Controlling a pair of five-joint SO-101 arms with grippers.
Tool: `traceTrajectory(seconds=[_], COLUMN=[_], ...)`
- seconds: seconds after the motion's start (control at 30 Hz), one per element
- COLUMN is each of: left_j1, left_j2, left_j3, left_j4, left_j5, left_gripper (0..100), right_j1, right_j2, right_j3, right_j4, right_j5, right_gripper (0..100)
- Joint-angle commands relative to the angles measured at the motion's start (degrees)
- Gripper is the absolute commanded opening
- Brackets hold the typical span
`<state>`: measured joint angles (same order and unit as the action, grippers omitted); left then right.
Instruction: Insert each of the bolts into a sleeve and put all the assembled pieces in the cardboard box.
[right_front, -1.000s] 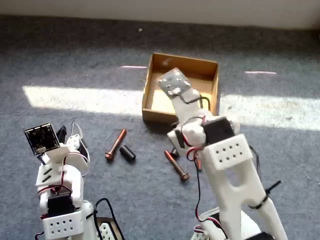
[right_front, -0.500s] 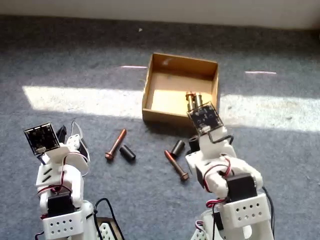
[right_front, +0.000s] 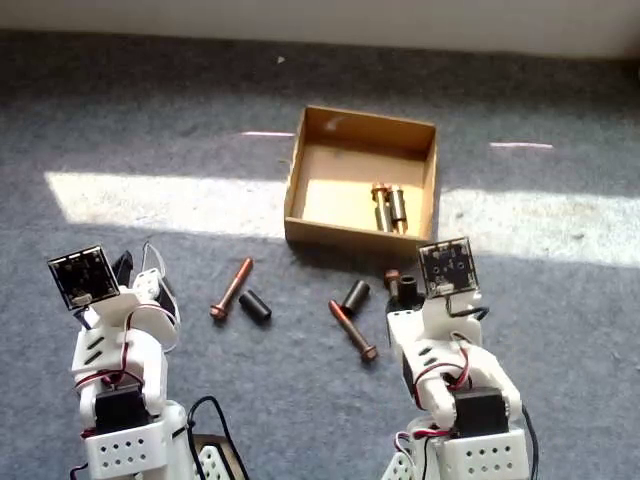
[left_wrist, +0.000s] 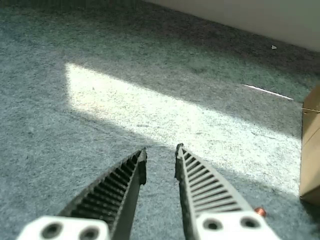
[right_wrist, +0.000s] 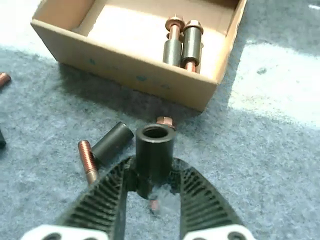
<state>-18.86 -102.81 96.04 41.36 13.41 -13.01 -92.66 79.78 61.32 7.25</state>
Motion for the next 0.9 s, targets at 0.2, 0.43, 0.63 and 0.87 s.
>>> traceTrajectory(seconds=[0.2,0.43,0.63,0.87], left_j1=[-0.5,-0.4,3.6,19.2], left_j2=[-1.3,-1.3,-1.2,-1.0], left_j3=[1.1,-0.7,-8.7,-19.9], left_j4=[-1.0,-0.9,5.2,18.6], left_j5=[-7.6,-17.0,-19.0,-27.7], left_gripper=[12,12,12,12], right_j1=[8.0,11.9,18.6,23.1], right_j2=[-12.4,-12.5,-12.5,-12.5], right_j3=[4.4,4.6,5.0,4.5], right_j4=[-1.8,-3.2,-6.5,-6.5], right_j5=[-0.8,-4.2,-7.6,-8.9], right_gripper=[0.5,0.5,0.5,0.5])
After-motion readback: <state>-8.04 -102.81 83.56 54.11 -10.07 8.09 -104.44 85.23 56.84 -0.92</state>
